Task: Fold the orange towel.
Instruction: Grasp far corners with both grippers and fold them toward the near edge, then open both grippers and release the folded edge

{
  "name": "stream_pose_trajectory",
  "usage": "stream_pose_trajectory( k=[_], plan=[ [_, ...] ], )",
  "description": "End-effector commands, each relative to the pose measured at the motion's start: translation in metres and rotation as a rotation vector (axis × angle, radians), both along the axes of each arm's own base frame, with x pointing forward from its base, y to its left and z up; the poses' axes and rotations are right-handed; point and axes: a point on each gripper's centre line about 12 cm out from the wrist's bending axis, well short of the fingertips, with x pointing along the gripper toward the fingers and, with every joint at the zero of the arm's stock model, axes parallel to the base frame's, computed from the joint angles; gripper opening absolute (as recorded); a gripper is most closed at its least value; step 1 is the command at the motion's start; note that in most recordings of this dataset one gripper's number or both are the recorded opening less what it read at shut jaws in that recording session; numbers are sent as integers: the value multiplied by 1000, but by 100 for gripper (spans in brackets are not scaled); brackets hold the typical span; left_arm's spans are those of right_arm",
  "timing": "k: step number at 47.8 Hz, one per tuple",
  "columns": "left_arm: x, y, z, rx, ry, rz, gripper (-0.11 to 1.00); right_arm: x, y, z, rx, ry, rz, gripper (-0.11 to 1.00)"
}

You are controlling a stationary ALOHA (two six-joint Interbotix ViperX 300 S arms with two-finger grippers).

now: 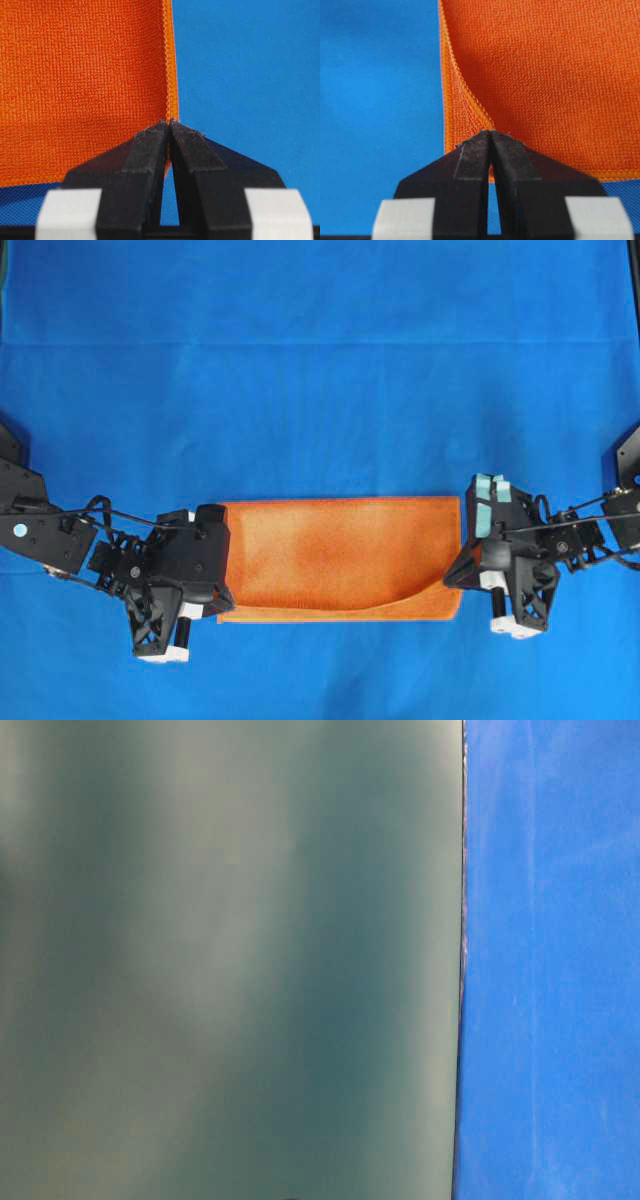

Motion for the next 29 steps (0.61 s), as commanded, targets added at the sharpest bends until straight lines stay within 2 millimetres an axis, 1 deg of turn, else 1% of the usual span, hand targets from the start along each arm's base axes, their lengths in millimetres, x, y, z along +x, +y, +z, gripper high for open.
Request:
stream_pose_trajectory(
  k=[1, 9, 13, 15, 19, 21, 25, 29],
  plan=[
    [7, -1, 5, -6, -25, 1, 1, 5, 3, 4, 12, -14, -4, 1],
    [10, 5, 0, -4, -20, 22, 2, 3, 2, -5, 27, 39, -39, 1],
    [11, 6, 1, -6, -27, 25, 3, 2, 2, -8, 37, 64, -59, 1],
    [11, 6, 1, -7, -29, 25, 6, 3, 2, -7, 44, 63, -66, 2],
    [12, 6, 2, -9, -34, 25, 20, 4, 2, -7, 49, 60, -71, 3],
    [12, 6, 2, -8, -35, 24, 29, 5, 3, -6, 51, 56, -70, 10],
    [12, 6, 3, -9, -36, 24, 49, 6, 3, -5, 51, 48, -67, 36],
    [11, 7, 9, -6, -49, 17, 65, 8, 4, 1, 39, 30, -48, 60]
  ],
)
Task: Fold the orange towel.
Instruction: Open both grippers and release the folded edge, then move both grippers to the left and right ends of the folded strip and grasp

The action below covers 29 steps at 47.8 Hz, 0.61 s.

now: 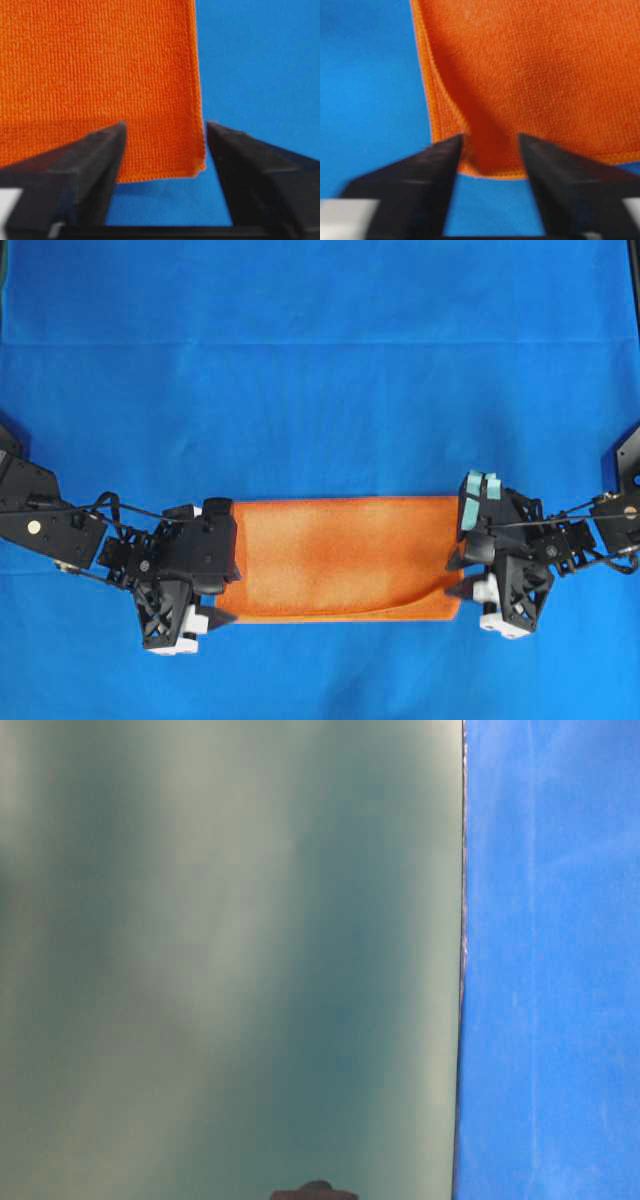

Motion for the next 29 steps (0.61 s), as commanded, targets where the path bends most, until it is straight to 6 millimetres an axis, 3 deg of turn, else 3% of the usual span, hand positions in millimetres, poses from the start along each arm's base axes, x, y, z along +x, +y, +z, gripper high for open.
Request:
stream_pose_trajectory(
  k=[1, 6, 12, 20, 29],
  plan=[
    [5, -1, 18, -13, -53, -4, 68, 7, 4, 15, -1, -53, 23, 64],
    [3, 11, 26, -1, -57, 13, 70, 9, -3, 26, -25, -80, 35, 62],
    [0, 35, 30, 22, -58, 55, 69, 10, -23, 35, -76, -103, 17, 61],
    [1, 68, 28, 52, -55, 122, 69, 12, -63, 32, -137, -64, -73, 61],
    [1, 88, 27, 82, -53, 149, 69, 10, -88, 26, -177, -17, -133, 61]
  ],
)
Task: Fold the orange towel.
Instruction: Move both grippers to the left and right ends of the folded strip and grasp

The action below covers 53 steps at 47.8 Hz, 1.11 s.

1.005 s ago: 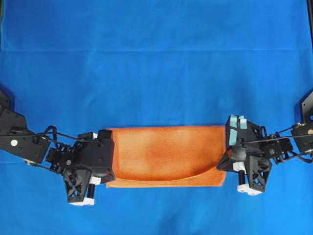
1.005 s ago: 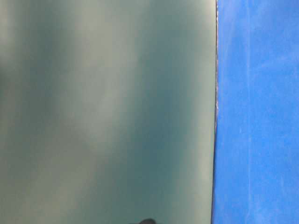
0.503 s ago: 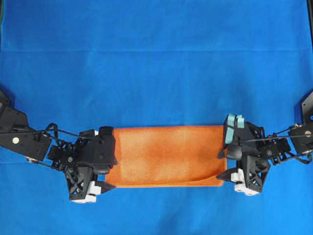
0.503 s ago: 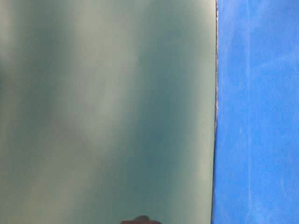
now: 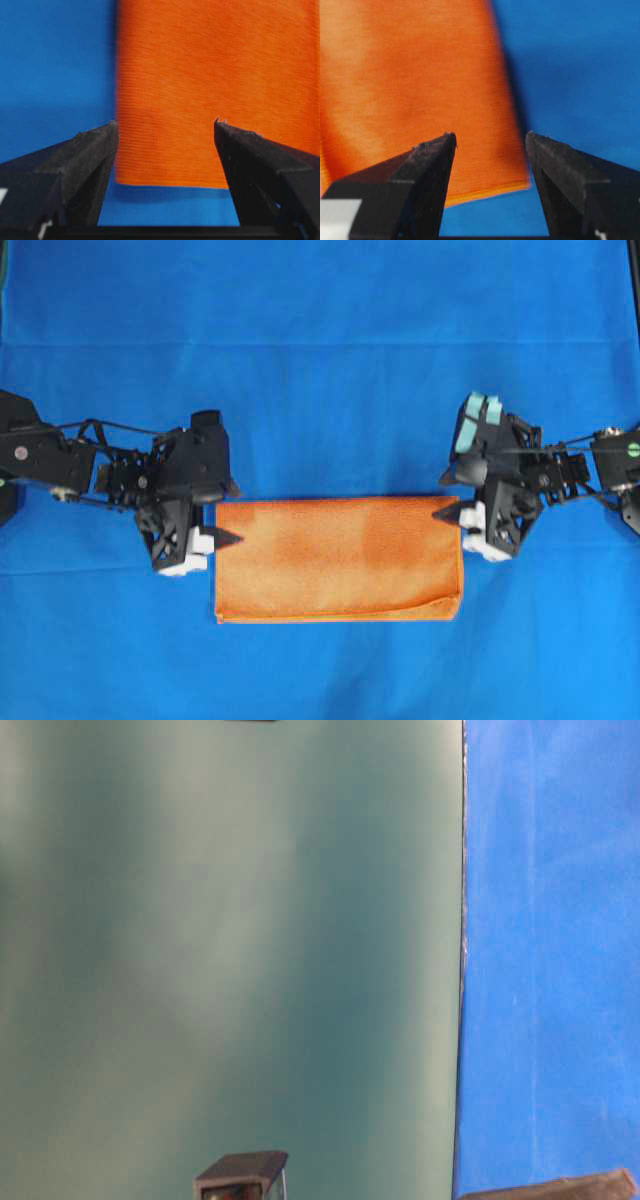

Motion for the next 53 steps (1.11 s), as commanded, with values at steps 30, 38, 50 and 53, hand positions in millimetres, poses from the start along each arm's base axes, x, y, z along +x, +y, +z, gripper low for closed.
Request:
stream_pose_trajectory(
  k=[30, 38, 50, 53],
  plan=[
    [-1, 12, -29, 21, 77, 19, 68, 7, -7, -38, 12, 82, -31, 61],
    [-3, 11, -31, 23, 87, 16, 68, 6, -7, -39, 11, 88, -32, 61],
    [2, 10, -31, 24, 109, 14, 63, 5, 2, -39, -4, 98, 12, 52],
    [4, 6, -30, 26, 128, 2, 54, 4, 6, -40, -4, 99, 27, 35]
  ],
)
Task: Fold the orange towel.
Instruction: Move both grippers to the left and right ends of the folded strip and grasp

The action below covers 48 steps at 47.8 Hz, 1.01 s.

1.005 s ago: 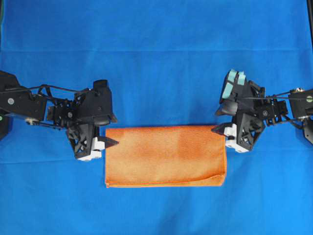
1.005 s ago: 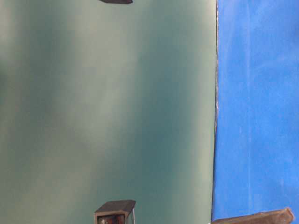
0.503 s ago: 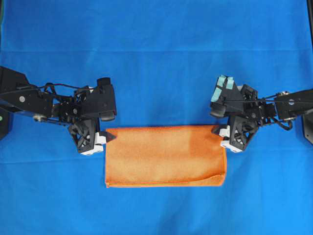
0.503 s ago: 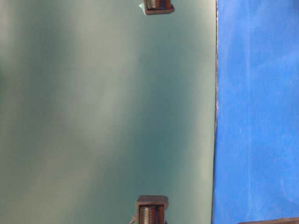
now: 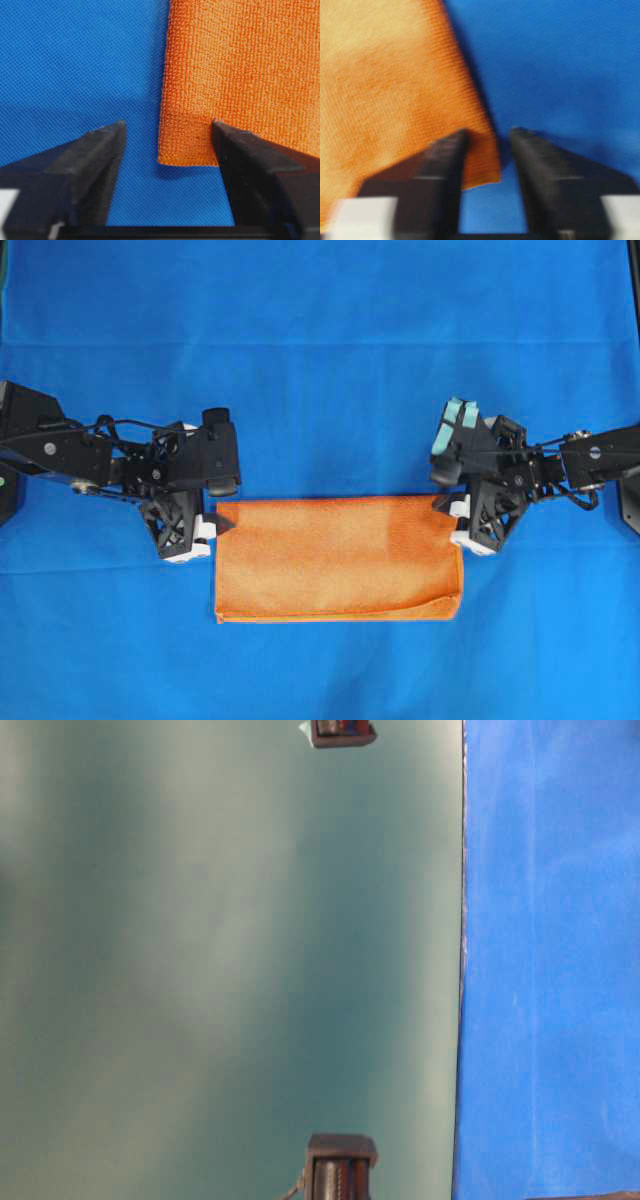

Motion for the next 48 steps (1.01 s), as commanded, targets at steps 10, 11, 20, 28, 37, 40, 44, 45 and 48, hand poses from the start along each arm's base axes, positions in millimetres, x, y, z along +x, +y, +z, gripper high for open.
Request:
stream_pose_trajectory(
  k=[10, 11, 20, 28, 37, 40, 44, 45, 48],
  plan=[
    [10, -8, 6, 4, 43, -25, 4, 0, 9, 6, 3, -21, 29, 1],
    [9, -8, 6, 5, 44, -27, 1, -1, 9, 6, 2, -20, 29, 1],
    [9, -8, 12, 2, 44, -23, 1, 1, 8, 14, 2, -43, 28, 1],
    [10, -8, 37, 0, 25, -24, 1, 0, 6, 38, -10, -63, 16, 1],
    [8, -9, 79, -5, -12, -28, 1, -3, 3, 74, -28, -92, -1, 1],
    [7, -9, 93, -7, -29, -29, 1, -5, 3, 89, -31, -120, 1, 1],
    [4, -9, 109, -9, -49, -32, 1, -9, 5, 103, -33, -157, 12, 1],
    [3, -9, 113, -10, -55, -33, 1, -10, 5, 107, -34, -166, 15, 1],
    [0, -11, 127, -12, -85, -40, 1, -12, 8, 118, -34, -202, 27, 1]
  ],
)
